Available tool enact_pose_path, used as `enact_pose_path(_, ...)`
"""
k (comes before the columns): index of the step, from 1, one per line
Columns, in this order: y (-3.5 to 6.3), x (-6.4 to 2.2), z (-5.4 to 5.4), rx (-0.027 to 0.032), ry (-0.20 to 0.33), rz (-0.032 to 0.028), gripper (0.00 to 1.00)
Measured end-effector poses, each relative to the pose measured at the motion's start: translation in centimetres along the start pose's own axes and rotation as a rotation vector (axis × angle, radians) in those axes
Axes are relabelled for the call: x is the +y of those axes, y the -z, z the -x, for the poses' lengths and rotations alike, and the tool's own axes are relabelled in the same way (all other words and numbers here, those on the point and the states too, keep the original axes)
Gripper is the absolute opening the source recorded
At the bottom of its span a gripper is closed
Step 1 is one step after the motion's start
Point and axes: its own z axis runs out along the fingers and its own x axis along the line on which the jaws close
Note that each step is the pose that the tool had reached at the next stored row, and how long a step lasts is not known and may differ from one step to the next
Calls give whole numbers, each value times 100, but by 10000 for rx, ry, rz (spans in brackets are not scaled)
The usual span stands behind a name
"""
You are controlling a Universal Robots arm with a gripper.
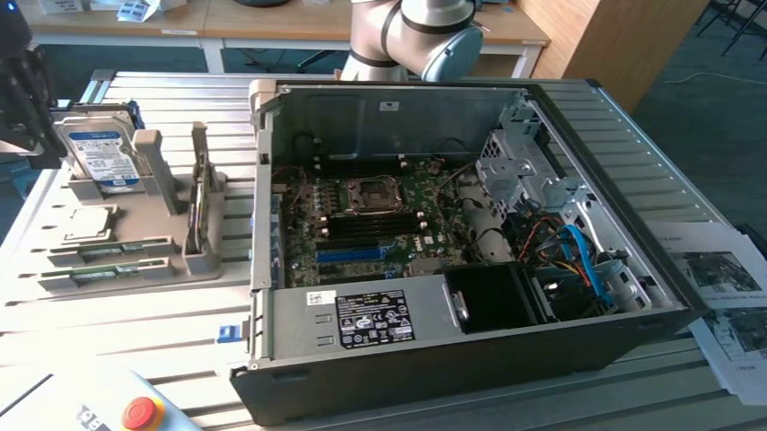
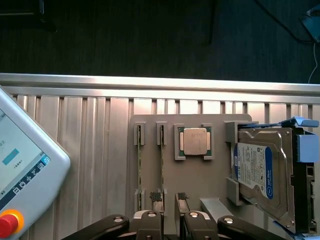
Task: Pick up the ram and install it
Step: 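Pick up the ram and move it above insertion slot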
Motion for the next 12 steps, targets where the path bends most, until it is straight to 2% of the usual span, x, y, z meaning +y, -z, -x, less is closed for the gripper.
enact_pose_path(12,-216,-10,-4,35,-2,0,24)
